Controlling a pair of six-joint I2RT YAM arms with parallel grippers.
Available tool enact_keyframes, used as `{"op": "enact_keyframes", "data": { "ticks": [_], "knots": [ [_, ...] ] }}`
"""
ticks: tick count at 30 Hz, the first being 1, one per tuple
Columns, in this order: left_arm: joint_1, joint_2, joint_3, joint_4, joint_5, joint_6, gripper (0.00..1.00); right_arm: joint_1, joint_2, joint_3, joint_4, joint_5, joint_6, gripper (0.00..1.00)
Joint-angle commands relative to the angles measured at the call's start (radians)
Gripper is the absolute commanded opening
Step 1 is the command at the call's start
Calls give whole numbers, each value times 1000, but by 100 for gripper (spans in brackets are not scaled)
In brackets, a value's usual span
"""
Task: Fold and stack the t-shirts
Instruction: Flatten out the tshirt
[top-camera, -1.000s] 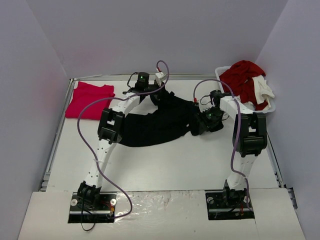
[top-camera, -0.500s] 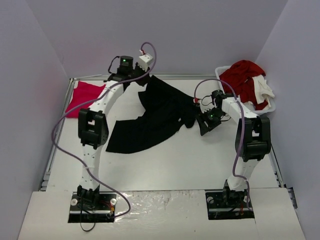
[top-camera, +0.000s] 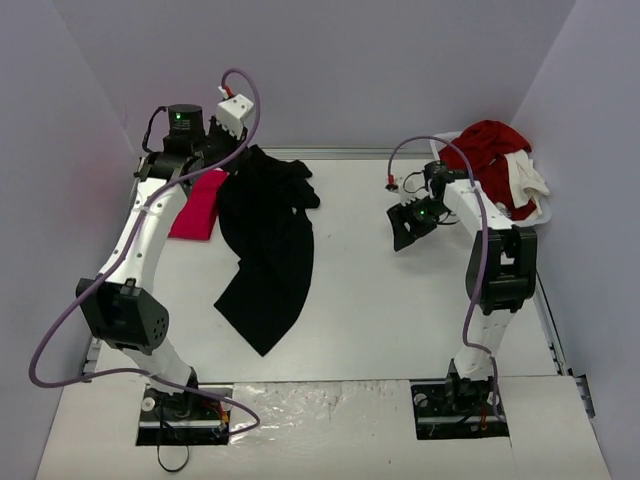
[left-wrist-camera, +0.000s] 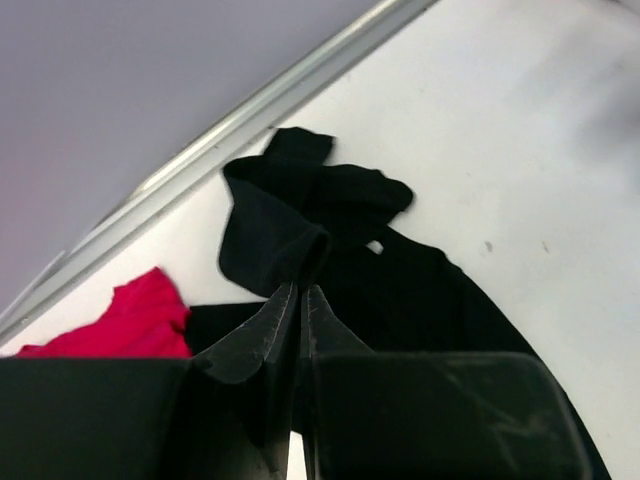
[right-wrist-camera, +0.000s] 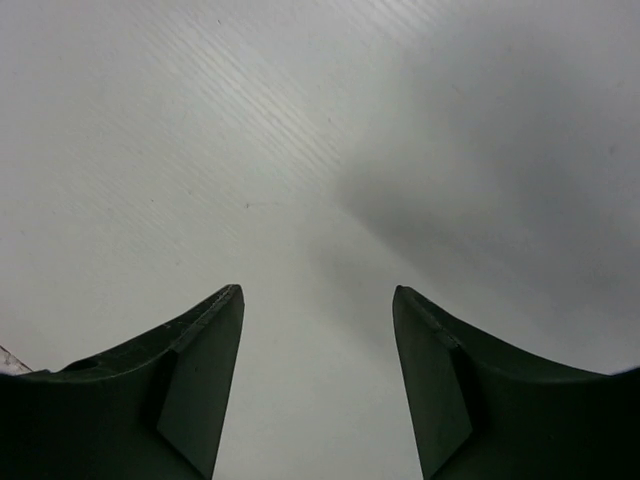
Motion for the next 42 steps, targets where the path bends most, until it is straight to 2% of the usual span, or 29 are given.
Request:
{"op": "enact_keyframes", "data": {
  "ticks": [1, 9, 19, 23, 32, 36, 42],
  "knots": [
    [-10, -81, -38, -81, -12, 34, 2, 29, 100, 124, -76, -113, -31, 57],
    [-16, -127, -133, -101, -60, 30, 2, 100, 325, 420, -158, -299, -51, 62],
    [-15, -163, -285, -73, -61, -16, 2, 138, 632, 785, -159, -513, 20, 65],
    [-10, -160, -306, -83, -78, -7, 3, 163, 721, 911, -143, -557, 32, 69],
    [-3, -138, -315, -78, -68, -2, 2, 204, 777, 907, 284, -580, 332, 73],
    [0, -132, -325, -70, -71, -7, 2, 236, 786, 908, 463, -465, 429, 77],
    [16, -138, -352, -60, -66, -10, 2, 278, 858, 995, 536, -328, 501, 80]
  ]
}}
